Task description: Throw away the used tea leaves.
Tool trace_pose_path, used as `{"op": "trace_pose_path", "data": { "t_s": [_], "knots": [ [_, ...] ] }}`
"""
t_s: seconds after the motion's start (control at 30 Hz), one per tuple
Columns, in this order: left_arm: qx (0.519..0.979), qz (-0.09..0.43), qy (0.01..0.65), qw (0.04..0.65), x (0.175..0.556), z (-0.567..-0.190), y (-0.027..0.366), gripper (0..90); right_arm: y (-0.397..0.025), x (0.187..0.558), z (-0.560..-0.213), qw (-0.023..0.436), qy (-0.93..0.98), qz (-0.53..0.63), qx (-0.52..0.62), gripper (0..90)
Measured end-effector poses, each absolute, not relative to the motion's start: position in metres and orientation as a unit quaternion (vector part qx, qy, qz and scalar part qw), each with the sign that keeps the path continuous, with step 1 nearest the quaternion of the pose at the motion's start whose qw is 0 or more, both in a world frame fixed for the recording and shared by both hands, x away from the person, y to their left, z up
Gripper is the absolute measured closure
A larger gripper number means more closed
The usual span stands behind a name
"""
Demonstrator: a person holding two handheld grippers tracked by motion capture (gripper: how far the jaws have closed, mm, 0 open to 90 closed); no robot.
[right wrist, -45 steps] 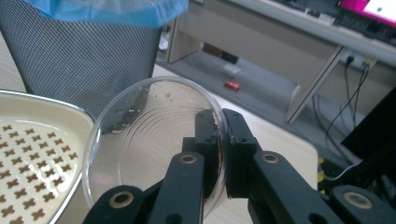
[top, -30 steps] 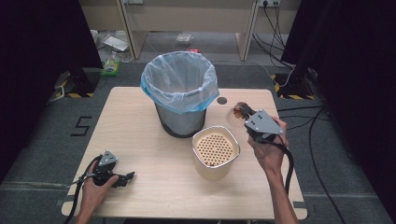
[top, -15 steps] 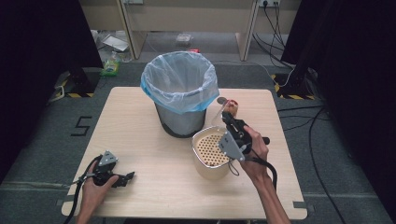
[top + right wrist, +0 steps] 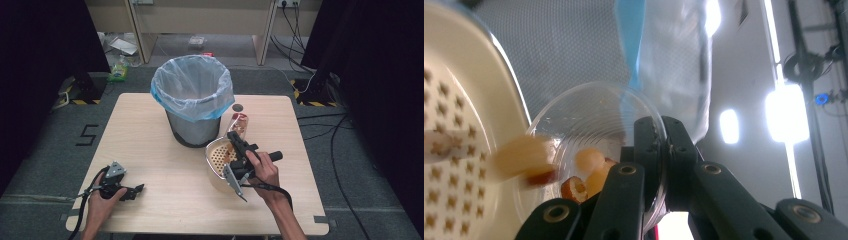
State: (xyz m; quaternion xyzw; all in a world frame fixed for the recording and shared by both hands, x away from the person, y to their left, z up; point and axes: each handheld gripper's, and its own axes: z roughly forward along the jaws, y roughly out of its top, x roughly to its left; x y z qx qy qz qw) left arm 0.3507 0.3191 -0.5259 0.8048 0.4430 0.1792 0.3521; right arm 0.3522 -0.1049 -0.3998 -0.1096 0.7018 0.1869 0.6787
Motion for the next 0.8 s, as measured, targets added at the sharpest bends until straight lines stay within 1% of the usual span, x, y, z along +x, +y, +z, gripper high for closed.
{"op": "trace_pose_path", "data": {
  "t_s": [0.1, 0.17, 0.23, 0.37, 0.53, 0.63, 0.8],
  "knots": [
    [0.805, 0.179, 0.443, 0.352, 0.3507, -0.5259, 0.3191, 0.0, -0.1054, 0.3555, -0.4017, 0.681, 0.700, 0.189, -0.105, 87.4],
    [0.805, 0.179, 0.443, 0.352, 0.3506, -0.5259, 0.3191, 0.0, -0.1060, 0.3523, -0.4021, 0.698, 0.684, 0.174, -0.125, 87.6],
    [0.805, 0.179, 0.443, 0.352, 0.3507, -0.5259, 0.3191, 0.0, -0.1069, 0.3516, -0.4039, 0.705, 0.675, 0.175, -0.127, 87.6],
    [0.805, 0.179, 0.443, 0.353, 0.3506, -0.5259, 0.3191, 0.0, -0.1056, 0.3508, -0.4080, 0.709, 0.672, 0.161, -0.140, 87.7],
    [0.805, 0.179, 0.443, 0.352, 0.3507, -0.5259, 0.3191, 0.0, -0.1102, 0.3518, -0.4006, 0.712, 0.666, 0.185, -0.123, 87.6],
    [0.805, 0.179, 0.443, 0.352, 0.3507, -0.5259, 0.3191, 0.0, -0.1105, 0.3532, -0.4002, 0.716, 0.663, 0.180, -0.127, 87.6],
    [0.805, 0.179, 0.443, 0.352, 0.3507, -0.5259, 0.3191, 0.0, -0.1045, 0.3520, -0.4054, 0.735, 0.647, 0.133, -0.154, 87.6]
  ]
}}
